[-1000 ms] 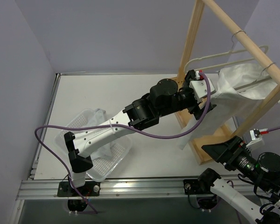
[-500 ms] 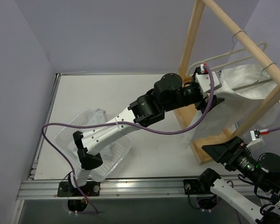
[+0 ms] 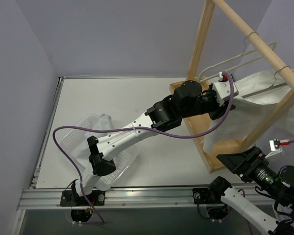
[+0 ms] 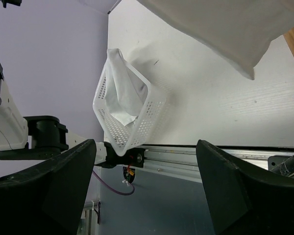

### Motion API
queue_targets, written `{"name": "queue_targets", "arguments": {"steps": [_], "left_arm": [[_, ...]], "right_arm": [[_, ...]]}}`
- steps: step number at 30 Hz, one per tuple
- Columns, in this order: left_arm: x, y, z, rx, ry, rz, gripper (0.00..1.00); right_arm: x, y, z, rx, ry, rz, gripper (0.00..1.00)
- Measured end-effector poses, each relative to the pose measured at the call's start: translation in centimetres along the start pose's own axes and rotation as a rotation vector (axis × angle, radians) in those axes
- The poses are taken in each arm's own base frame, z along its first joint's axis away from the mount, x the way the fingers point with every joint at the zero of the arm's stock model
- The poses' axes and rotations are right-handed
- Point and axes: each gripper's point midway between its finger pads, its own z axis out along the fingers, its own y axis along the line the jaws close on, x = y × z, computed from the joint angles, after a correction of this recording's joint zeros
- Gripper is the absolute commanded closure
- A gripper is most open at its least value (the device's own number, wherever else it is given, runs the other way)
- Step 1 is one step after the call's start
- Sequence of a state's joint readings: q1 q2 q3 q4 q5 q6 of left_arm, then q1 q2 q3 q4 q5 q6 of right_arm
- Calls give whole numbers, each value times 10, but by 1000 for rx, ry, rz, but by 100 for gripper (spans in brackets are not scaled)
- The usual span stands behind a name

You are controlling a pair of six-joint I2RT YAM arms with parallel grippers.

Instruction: Remove the skirt from the hanger

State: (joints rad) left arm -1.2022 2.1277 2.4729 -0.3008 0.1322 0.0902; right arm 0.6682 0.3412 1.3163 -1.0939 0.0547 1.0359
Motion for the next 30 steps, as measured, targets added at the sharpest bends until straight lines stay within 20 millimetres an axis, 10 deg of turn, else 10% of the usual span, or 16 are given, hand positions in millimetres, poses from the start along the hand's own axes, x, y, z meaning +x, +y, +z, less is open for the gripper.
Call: {"name": "queue_targets", "arguments": {"steps": [3, 30], "left_arm": [[-4, -3, -1, 11, -10, -21, 97], [-31, 12, -18, 17, -90, -257, 98]], "right_arm": [[0, -1, 0, 2, 0, 1, 21], [-3, -2, -5, 10, -15, 7, 21]]}}
